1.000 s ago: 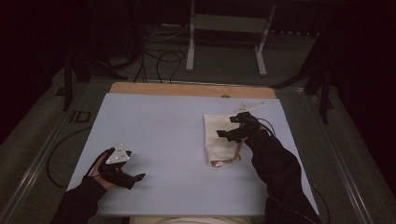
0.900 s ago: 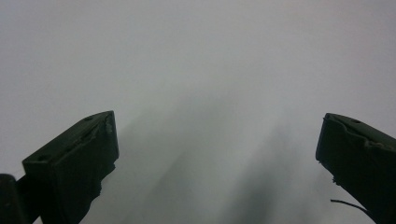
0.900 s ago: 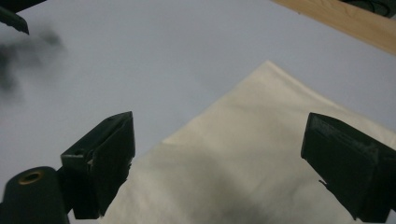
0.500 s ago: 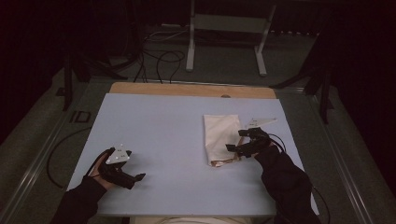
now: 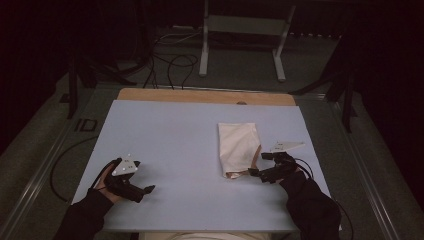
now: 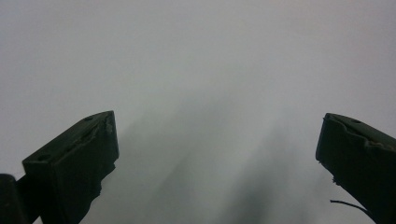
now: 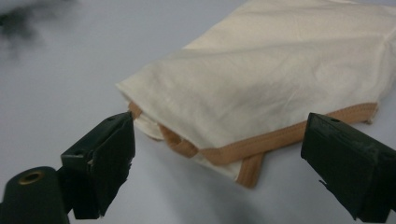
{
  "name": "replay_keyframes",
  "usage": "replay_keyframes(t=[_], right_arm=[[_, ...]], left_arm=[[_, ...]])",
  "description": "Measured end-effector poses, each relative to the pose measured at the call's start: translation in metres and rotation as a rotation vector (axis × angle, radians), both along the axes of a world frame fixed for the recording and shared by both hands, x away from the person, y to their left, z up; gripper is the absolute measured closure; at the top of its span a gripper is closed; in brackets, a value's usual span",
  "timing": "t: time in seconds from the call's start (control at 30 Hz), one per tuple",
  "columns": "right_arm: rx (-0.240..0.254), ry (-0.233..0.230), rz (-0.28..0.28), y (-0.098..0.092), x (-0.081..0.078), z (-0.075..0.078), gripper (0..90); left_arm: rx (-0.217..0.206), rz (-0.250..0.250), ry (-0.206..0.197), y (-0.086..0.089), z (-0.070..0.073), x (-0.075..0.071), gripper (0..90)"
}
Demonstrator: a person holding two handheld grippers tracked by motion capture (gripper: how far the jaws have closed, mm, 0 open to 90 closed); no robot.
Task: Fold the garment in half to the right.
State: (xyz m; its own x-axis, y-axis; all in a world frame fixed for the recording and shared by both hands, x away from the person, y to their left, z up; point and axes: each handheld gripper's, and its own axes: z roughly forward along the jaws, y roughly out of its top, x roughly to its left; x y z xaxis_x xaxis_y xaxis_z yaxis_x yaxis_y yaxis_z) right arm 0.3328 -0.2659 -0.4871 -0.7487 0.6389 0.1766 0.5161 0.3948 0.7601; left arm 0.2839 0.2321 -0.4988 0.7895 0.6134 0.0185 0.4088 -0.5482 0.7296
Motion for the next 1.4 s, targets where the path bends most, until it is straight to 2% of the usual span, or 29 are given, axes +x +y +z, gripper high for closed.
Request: replay_keyframes(t=[0.07,0.13,0.47,0.87,1.03,1.2,1.4], right_arm=[[-0.001,0.002,0.013,-0.001,-0.005,-0.003,10.0],[-0.025,0.006,0.007,-0.002,-0.009,-0.006,10.0],[-0.034,0.002,-0.017,-0.013,-0.029,-0.018,10.0],[-0.056,-0.043,-0.047,-0.018,-0.049,-0.023,10.0],[-0.069,-0.041,-0.056,-0.018,-0.046,-0.026,10.0],[-0.059,-0.063,-0.058,-0.018,-0.043,-0.026,10.0],[-0.073,-0.068,-0.043,-0.014,-0.042,-0.028,10.0]], left_arm=[[0.0,-0.001,0.0,0.0,0.0,0.0,0.0],[0.001,-0.001,-0.001,0.0,0.0,0.0,0.0],[0.002,-0.003,-0.003,0.0,0.001,-0.001,0.0],[-0.003,-0.01,-0.009,0.0,0.002,-0.001,0.0],[-0.001,-0.015,-0.008,-0.001,0.001,-0.002,0.0],[-0.002,-0.024,-0.006,-0.002,0.0,-0.002,0.0],[0.015,-0.026,-0.009,-0.002,-0.001,-0.003,0.0]])
